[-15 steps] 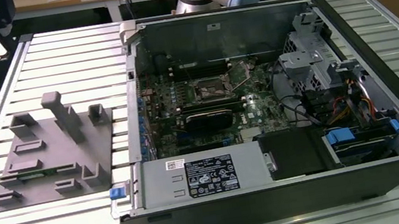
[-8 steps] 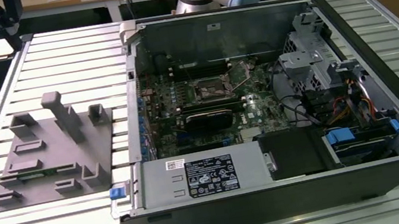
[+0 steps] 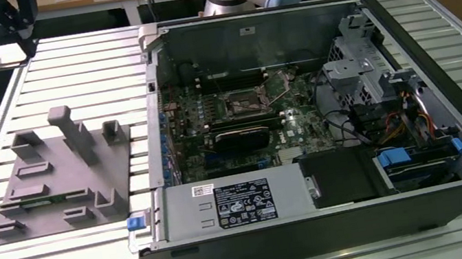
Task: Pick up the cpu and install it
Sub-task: 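Pick up the cpu and move it towards the insertion slot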
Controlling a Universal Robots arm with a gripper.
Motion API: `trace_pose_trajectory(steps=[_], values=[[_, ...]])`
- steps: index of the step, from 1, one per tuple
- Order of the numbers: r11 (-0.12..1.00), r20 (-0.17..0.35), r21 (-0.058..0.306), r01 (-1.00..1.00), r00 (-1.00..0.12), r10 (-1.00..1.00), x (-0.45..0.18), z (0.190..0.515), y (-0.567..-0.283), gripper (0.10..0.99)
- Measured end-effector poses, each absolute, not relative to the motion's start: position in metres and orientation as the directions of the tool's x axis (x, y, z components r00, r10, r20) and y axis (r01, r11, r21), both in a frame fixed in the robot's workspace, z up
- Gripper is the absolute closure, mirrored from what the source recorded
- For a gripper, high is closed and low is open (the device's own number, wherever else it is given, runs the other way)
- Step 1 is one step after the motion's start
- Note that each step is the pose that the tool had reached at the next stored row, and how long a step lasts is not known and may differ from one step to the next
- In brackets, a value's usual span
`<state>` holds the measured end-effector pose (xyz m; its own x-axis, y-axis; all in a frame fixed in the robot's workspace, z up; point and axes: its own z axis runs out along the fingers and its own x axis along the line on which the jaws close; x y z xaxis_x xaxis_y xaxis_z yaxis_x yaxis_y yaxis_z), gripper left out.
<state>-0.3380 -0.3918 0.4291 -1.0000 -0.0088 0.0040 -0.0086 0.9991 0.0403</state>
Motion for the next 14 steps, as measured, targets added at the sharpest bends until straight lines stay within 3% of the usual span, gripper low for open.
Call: trace_pose_trajectory(steps=[14], values=[[0.999, 0.007, 0.04, -0.008, -1.0, -0.009, -0.317, 0.429, -0.392, 0.557]])
